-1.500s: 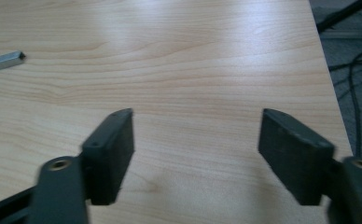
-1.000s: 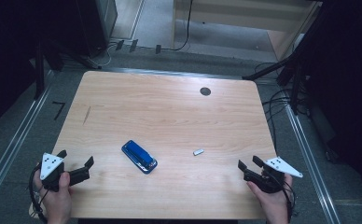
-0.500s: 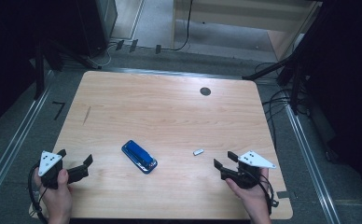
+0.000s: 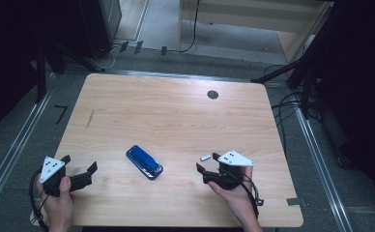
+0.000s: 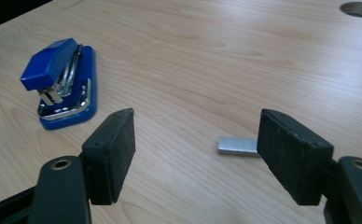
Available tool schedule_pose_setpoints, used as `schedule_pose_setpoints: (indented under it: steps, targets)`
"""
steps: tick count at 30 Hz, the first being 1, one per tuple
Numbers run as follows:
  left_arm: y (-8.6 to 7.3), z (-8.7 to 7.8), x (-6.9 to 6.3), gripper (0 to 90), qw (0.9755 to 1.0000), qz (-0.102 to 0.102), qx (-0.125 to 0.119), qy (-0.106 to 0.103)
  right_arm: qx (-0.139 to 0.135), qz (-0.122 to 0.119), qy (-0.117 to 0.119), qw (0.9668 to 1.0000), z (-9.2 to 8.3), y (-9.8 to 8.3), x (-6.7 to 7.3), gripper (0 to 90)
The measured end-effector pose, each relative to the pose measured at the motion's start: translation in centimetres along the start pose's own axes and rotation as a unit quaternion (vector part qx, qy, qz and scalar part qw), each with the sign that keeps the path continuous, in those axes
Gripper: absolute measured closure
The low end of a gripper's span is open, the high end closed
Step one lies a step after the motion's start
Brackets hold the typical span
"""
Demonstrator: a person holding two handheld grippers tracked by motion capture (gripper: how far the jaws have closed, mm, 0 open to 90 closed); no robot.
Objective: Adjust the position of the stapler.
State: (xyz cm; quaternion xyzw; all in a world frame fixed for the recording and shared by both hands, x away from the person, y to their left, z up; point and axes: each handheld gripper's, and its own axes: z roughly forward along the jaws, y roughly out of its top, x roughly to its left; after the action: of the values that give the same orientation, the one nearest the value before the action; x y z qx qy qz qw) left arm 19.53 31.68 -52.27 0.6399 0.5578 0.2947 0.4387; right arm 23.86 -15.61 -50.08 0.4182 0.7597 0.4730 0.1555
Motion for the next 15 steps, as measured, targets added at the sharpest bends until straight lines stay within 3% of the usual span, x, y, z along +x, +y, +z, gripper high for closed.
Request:
schedule_pose_setpoints:
  steps: [5,15]
  targets:
    - [0.0,0.0,0.0,0.0,1.0000,0.000,0.002,-0.005,0.022,-0.025,0.012,0.9994,1.6,0.3,2.1,24.5]
    - [0.0,0.0,0.1,0.0,1.0000,-0.001,0.002,-0.006,0.023,-0.027,0.038,0.9986,3.4,1.0,4.4,23.2]
